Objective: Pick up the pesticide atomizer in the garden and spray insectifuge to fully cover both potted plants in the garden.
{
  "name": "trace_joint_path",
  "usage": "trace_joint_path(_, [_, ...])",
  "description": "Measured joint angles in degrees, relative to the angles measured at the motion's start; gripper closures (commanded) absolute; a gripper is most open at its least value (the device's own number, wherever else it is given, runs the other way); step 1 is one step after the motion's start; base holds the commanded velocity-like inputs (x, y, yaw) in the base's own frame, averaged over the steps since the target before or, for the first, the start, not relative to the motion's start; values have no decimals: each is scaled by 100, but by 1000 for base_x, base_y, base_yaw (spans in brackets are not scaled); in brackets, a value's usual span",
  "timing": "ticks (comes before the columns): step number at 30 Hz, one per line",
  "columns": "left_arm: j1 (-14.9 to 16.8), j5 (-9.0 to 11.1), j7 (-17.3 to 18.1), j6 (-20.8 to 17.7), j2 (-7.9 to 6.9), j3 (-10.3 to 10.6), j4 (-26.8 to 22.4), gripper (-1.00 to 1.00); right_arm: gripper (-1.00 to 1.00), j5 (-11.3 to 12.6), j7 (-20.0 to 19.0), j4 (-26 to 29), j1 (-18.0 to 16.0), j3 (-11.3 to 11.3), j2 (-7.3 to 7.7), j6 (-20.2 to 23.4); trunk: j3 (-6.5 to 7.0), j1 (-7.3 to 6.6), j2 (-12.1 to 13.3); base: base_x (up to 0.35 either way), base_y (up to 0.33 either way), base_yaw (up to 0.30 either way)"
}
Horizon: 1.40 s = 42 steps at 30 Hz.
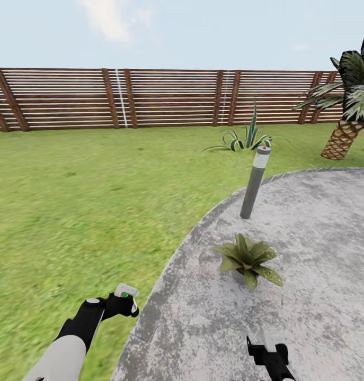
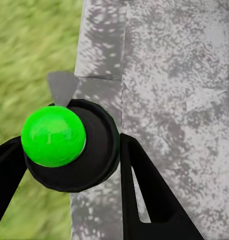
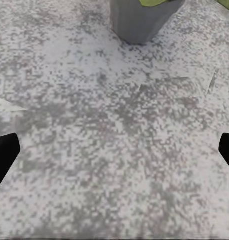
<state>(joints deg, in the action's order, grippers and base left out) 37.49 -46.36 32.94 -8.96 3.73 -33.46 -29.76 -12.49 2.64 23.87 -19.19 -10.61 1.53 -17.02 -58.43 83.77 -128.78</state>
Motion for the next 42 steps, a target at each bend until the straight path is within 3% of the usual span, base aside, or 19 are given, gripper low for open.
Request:
trace_joint_path(7, [0,6,1,2,-1,-4,0,100,-100,0,-2,-3,0,-1,0,0,0,-1,0,151,252,-298])
trace_joint_path(35, [0,-27,-11,40,6,2,99,100,-100,0,-5,-7,0,-3,-8,0,0,0,0,4,7,-298])
trace_joint_path(42, [0,-27,-10,35,6,5,98,100,-100,0,-4,-16,0,0,-9,0,0,0,0,27,215,-298])
